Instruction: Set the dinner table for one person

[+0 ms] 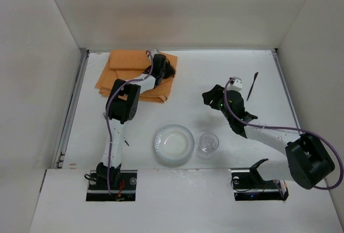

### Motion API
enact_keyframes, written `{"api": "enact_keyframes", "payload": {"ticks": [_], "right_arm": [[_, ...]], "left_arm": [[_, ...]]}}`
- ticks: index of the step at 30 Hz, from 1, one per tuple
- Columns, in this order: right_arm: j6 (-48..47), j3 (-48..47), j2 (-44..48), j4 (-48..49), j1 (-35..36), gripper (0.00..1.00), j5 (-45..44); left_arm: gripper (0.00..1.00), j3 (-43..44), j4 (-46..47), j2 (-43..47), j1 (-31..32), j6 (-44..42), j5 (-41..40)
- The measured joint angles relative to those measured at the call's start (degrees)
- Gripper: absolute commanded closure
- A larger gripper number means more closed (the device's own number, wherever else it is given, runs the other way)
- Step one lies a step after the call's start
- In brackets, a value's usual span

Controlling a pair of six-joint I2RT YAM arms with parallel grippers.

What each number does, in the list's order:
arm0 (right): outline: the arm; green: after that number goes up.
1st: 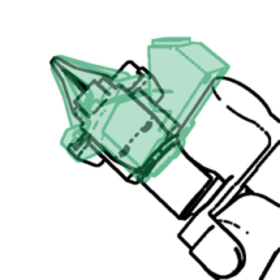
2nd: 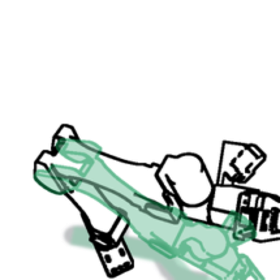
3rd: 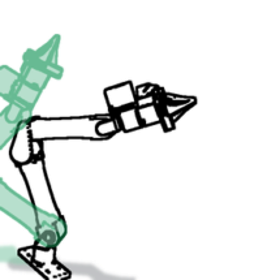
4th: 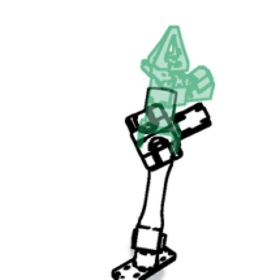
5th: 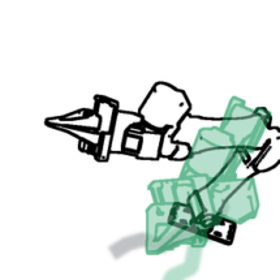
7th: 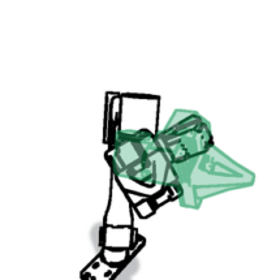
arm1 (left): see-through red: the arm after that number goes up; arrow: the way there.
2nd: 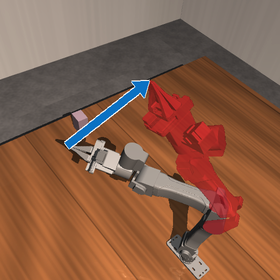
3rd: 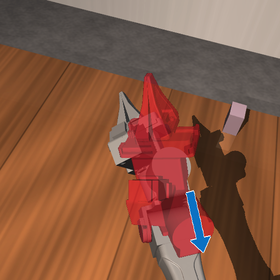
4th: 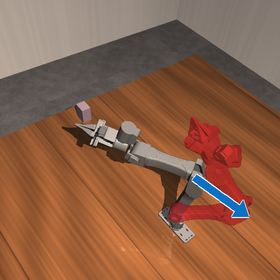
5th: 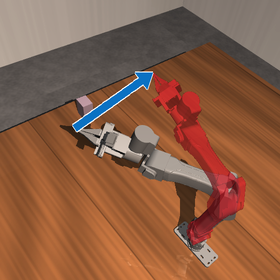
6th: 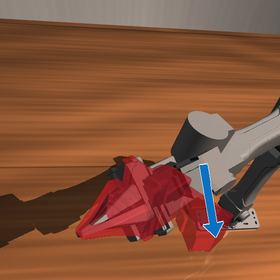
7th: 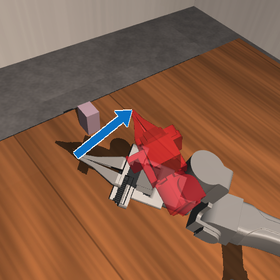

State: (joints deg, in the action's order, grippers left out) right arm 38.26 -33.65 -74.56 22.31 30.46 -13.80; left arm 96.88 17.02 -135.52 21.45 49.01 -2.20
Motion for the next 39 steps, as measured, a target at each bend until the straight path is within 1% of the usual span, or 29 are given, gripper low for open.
{"api": "enact_keyframes", "payload": {"ticks": [6, 8, 11, 14, 15, 16, 17, 19, 20, 21, 24, 26, 29, 31, 34, 39], "right_arm": [[-0.1, 0.7, 3.2, 0.2, -1.2, 0.32, -1.3], [-0.1, 0.8, 3.3, 0.2, -1.4, 0.3, -1.7], [-0.2, 0.8, 2.9, 0.3, -1.5, 0.26, -1.9], [-0.6, 0.6, 0.8, 0.2, -1.5, 0.25, -1.9], [-0.9, 0.3, -0.3, 0.0, -1.4, 0.26, -1.9], [-1.1, 0.0, -1.4, -0.1, -1.2, 0.28, -1.9], [-1.5, -0.4, -2.5, -0.5, -1.0, 0.31, -2.1], [-2.3, -1.6, -4.4, -1.4, -0.4, 0.45, -2.1], [-2.7, -2.5, -5.3, -2.0, -0.1, 0.5, -2.1], [-2.9, -3.5, -6.0, -2.6, 0.1, 0.52, -2.1], [-3.4, -7.0, -8.0, -4.7, 1.0, 0.51, -2.5], [-4.0, -9.7, -9.5, -5.9, 1.6, 0.44, -3.0], [-6.0, -15.4, -13.0, -8.6, 2.4, 0.4, -4.2], [-7.5, -20.0, -15.9, -11.2, 2.6, 0.37, -5.1], [-10.4, -28.2, -21.2, -15.0, 2.7, 0.34, -6.1], [-14.0, -38.3, -28.5, -20.3, 2.6, 0.3, -7.0]], "left_arm": [[0.91, -10.8, 1.1, 8.9, 5.7, -5.9, 9.6], [0.88, -14.3, 0.9, 12.5, 6.5, -8.3, 12.4], [0.77, -19.6, 0.1, 19.5, 6.2, -11.3, 15.8], [0.68, -24.8, 0.0, 27.6, 5.0, -12.7, 17.0], [0.6, -26.4, 0.2, 30.1, 4.6, -12.9, 17.0], [0.57, -28.3, 0.5, 32.9, 4.2, -13.1, 16.9], [0.55, -30.5, 1.2, 35.7, 3.7, -13.0, 16.3], [0.53, -35.5, 2.5, 41.2, 3.0, -12.7, 14.1], [0.53, -38.5, 3.3, 44.0, 2.6, -12.6, 12.4], [0.52, -41.7, 4.2, 46.7, 2.3, -12.3, 10.4], [0.5, -51.1, 5.4, 53.4, 1.7, -10.5, 4.3], [0.46, -56.6, 5.4, 56.5, 1.5, -9.1, 1.0], [0.42, -62.4, 5.2, 58.7, 1.2, -7.1, -2.5], [0.39, -64.2, 4.8, 58.8, 1.2, -6.1, -3.5], [0.36, -64.9, 4.9, 57.9, 1.9, -5.1, -4.0], [0.36, -64.9, 7.2, 53.8, 4.0, -4.5, -2.4]]}}
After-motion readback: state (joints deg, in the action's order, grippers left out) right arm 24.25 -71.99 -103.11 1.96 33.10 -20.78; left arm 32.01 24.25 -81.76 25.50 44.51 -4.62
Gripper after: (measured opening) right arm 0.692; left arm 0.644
